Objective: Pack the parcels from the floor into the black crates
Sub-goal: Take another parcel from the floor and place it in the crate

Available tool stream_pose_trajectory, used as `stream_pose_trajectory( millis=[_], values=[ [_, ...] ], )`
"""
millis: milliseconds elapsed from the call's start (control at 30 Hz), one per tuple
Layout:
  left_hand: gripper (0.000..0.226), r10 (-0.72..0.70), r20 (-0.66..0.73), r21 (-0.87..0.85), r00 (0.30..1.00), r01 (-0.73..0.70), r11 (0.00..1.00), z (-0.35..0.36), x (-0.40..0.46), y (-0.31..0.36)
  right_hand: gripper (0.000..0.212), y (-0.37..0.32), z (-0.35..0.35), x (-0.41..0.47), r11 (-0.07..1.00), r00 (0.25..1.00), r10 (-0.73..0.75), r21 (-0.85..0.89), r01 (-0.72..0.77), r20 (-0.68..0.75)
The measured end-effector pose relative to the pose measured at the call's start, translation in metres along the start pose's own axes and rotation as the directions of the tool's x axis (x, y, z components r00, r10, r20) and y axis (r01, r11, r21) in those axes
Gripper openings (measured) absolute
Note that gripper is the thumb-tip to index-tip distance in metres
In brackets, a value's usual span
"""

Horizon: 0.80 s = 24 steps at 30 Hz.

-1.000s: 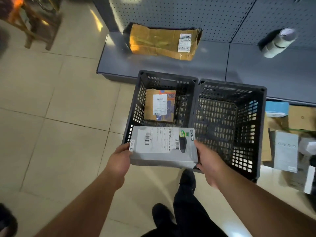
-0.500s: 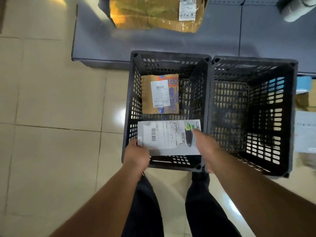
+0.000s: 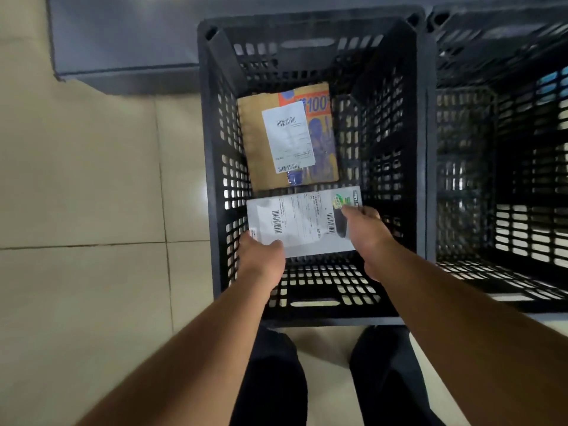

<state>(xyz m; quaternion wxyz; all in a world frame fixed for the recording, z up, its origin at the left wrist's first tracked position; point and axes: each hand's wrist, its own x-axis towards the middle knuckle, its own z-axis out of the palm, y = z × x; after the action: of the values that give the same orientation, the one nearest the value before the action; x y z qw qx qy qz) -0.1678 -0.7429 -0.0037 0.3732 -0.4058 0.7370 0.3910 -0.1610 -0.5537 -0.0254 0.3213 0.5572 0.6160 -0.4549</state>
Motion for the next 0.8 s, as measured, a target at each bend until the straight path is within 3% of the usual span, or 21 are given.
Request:
stream_pose_trajectory(
  millis=[100,200,333,467,533,633,700,800],
  values=[
    [0.050,0.013,-0.039,0.013,0.999,-0.012,1.000,0.014,0.025,-0.007,0.050,0.005,0.007,0.023,0.999,0.999,0.033,0.027,-0.034,0.017],
    [0.055,0.004,-0.047,0.034,0.999,-0.003,0.999,0.023,0.047,-0.007,0.044,0.006,0.016,0.046,0.999,0.996,-0.053,-0.003,0.054,0.077],
    [0.056,-0.001,-0.062,0.043,0.998,0.003,0.999,0.034,0.069,-0.004,0.048,0.002,0.028,0.063,0.995,0.998,-0.019,0.096,0.013,0.056],
    [0.071,0.001,-0.092,0.073,0.996,0.006,0.997,0.041,0.082,-0.007,0.054,0.002,0.037,0.071,0.994,0.993,-0.021,0.108,0.008,0.115],
    [0.074,0.035,-0.096,0.066,0.995,-0.029,0.997,0.044,0.086,-0.009,0.051,0.003,0.039,0.075,0.988,0.993,0.044,0.143,-0.060,0.113],
    [0.072,0.140,-0.082,0.025,0.987,-0.138,0.990,0.047,0.083,-0.012,0.036,0.009,0.042,0.082,0.979,0.996,0.030,0.201,-0.047,0.087],
    [0.074,0.223,-0.027,0.126,0.974,-0.218,0.968,0.050,0.078,-0.017,0.033,0.010,0.045,0.081,0.971,0.995,0.021,0.234,-0.044,0.097],
    [0.086,0.263,0.131,0.390,0.956,-0.294,0.873,0.056,0.069,-0.026,0.049,0.007,0.045,0.077,0.971,0.992,0.020,0.236,-0.049,0.124]
  ],
)
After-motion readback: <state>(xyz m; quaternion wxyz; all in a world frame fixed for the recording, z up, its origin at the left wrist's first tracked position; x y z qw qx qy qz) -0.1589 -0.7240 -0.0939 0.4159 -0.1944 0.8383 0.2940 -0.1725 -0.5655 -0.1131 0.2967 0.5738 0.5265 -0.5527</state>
